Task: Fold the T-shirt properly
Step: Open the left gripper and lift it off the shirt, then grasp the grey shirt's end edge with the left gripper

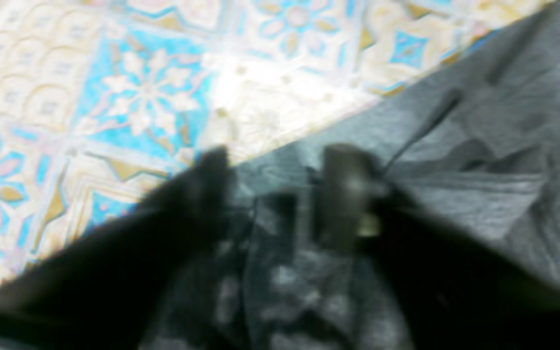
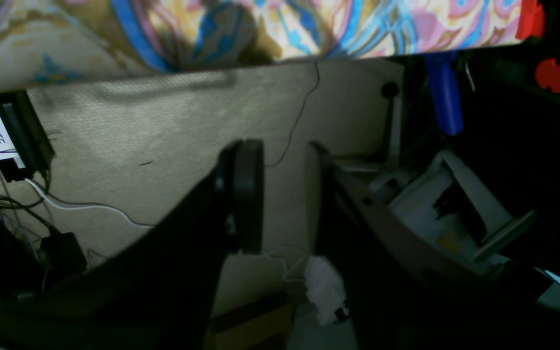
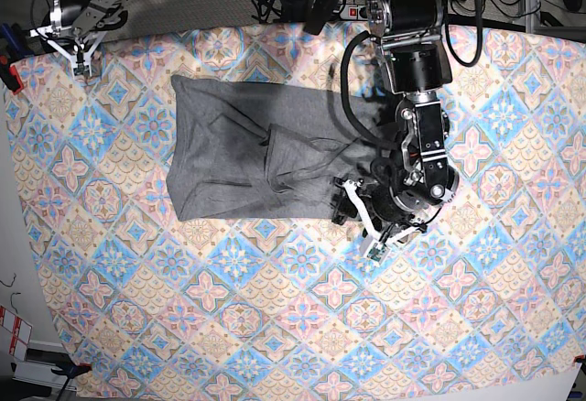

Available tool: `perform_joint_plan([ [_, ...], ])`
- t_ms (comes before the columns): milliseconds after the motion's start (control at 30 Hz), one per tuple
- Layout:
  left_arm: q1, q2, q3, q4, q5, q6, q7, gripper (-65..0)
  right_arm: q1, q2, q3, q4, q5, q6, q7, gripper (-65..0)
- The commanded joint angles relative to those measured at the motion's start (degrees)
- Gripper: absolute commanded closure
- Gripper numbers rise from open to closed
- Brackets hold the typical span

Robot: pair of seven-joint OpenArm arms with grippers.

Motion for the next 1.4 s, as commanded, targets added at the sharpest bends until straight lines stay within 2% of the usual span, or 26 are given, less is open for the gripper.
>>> perform_joint_plan([
  [0,-1.05,0.40,-0.09,0.99,-0.85,0.10,-1.18,-47.7,-0.07,0.54,0.27,0.86,-0.42,-0.45,0.09,-14.7],
  [67,-1.23,0.40,0.00,0.64,-0.85,0.10,-1.18,-50.3,-0.07,0.54,0.27,0.86,-0.50,-0.45,0.09,-14.7],
  [200,-4.22,0.40,-0.18,-7.19,-1.03,0.10,-1.27,-48.4,-0.16,0.54,0.27,0.95,-0.50,-0.45,0.09,-14.7],
  [333,-6.94,-0.48,-0.18,-17.47,-6.31,0.10,-3.99,-45.9,-0.16,0.54,0.27,0.95,-0.50,-0.45,0.09,-14.7],
  [433,-6.86,-1.27,0.17,-18.97,-10.53,0.10,-6.63,-43.8,-0.16,0.54,0.27,1.30,-0.50,-0.45,0.09,-14.7],
  [600,-6.86,-1.27,0.26,-19.58,-11.40,0.10,-6.72,-40.0,-0.16,0.54,0.27,1.30,-0.50,-0.45,0.09,-14.7],
  [700,-6.86,-1.27,0.35,-19.67,-11.23,0.10,-6.72,-32.0,-0.07,0.54,0.27,1.30,-0.50,-0.45,0.18,-14.7],
  [867,-6.94,-1.36,2.19,-22.31,-11.14,0.10,-6.72,-10.4,0.37,0.54,0.18,1.30,-0.50,-0.45,0.18,-14.7],
  [900,-6.94,-1.45,3.07,-22.57,-11.14,0.10,-6.63,-8.4,0.37,0.54,0.10,1.30,-0.50,-0.45,0.18,-14.7],
  [1200,-5.71,-1.45,5.89,-18.97,-11.84,0.10,-3.64,-8.5,0.37,0.54,0.18,1.30,-0.50,-0.45,0.18,-14.7],
  [1367,-1.49,-1.45,5.89,-8.59,-11.84,0.10,-3.38,-8.4,0.37,0.54,0.18,1.30,-0.50,-0.45,0.18,-14.7],
])
